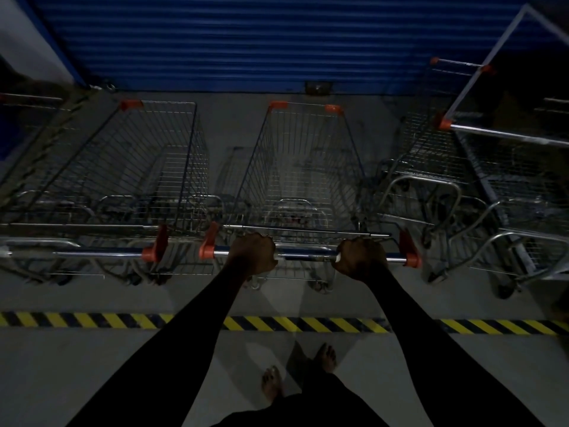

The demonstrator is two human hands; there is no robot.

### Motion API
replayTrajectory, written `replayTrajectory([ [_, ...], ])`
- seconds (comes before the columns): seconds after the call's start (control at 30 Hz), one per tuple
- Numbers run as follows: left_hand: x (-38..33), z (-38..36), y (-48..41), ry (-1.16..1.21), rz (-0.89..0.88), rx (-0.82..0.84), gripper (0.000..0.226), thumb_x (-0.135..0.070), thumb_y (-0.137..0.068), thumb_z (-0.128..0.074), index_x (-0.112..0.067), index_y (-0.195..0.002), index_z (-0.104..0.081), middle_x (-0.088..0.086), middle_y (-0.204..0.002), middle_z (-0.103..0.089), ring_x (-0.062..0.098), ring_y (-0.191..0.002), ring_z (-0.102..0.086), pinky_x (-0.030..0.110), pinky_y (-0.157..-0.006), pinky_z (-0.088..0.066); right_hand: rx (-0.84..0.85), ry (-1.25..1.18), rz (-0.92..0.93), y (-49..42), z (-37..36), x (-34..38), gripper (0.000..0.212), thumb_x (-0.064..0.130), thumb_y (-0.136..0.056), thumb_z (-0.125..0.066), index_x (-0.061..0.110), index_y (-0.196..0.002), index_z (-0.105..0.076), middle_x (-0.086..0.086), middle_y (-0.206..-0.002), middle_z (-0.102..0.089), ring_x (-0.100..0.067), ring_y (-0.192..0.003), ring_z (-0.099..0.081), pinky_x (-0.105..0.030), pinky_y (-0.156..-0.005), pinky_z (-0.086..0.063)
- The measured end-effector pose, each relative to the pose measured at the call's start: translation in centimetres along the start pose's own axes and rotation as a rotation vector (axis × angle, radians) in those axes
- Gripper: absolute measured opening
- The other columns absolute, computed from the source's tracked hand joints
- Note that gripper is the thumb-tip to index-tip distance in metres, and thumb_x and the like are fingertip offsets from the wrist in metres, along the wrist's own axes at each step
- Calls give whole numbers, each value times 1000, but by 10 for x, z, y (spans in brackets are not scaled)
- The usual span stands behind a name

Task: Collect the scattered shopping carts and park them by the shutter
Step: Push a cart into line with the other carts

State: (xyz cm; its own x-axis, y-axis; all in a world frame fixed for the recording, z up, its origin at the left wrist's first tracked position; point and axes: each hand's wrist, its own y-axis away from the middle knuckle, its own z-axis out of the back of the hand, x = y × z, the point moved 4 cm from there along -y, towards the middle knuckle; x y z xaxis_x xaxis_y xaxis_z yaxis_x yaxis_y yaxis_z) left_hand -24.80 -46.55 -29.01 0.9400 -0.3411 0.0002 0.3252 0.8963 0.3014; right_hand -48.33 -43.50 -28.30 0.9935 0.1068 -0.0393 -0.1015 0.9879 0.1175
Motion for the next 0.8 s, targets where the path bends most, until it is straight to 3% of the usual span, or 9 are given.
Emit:
replayTrajectory([
  [0.17, -4, 0, 6, -20, -17, -26, 38, -46, -83, -57, -17, -105, -67, 9, -107, -69, 29, -101, -65, 38, -84, -50, 21, 15, -1, 3, -7, -4, 37, 45, -69, -48, 14, -71, -69, -12, -66, -66, -33, -62, -67, -36, -59, -54],
  [0.3, -7, 5, 8, 0, 22, -45, 39, -47, -81, -58, -16, -105, -66, 11, -109, -68, 30, -102, -64, 38, -85, -50, 86, 41, -5, -1, -7, -8, 38, 49, -81, -55, 20, -101, -68, -10, -100, -69, -31, -95, -66, -34, -78, -49],
  [0.4, -8, 5, 7, 25, 28, -22, 40, -46, -81, -59, -17, -107, -66, 11, -111, -67, 30, -104, -64, 39, -86, -50, 23, 86, 13, 2, -6, -10, 41, 52, -82, -52, 22, -104, -68, -8, -103, -70, -28, -98, -65, -32, -79, -48],
  [0.8, -13, 4, 7, 28, 34, -7, 42, -48, -82, -58, -15, -109, -64, 12, -112, -66, 31, -105, -63, 39, -86, -50, 70, 69, 16, 1, -7, -15, 43, 58, -82, -53, 25, -107, -67, -4, -107, -69, -25, -103, -64, -32, -80, -47],
])
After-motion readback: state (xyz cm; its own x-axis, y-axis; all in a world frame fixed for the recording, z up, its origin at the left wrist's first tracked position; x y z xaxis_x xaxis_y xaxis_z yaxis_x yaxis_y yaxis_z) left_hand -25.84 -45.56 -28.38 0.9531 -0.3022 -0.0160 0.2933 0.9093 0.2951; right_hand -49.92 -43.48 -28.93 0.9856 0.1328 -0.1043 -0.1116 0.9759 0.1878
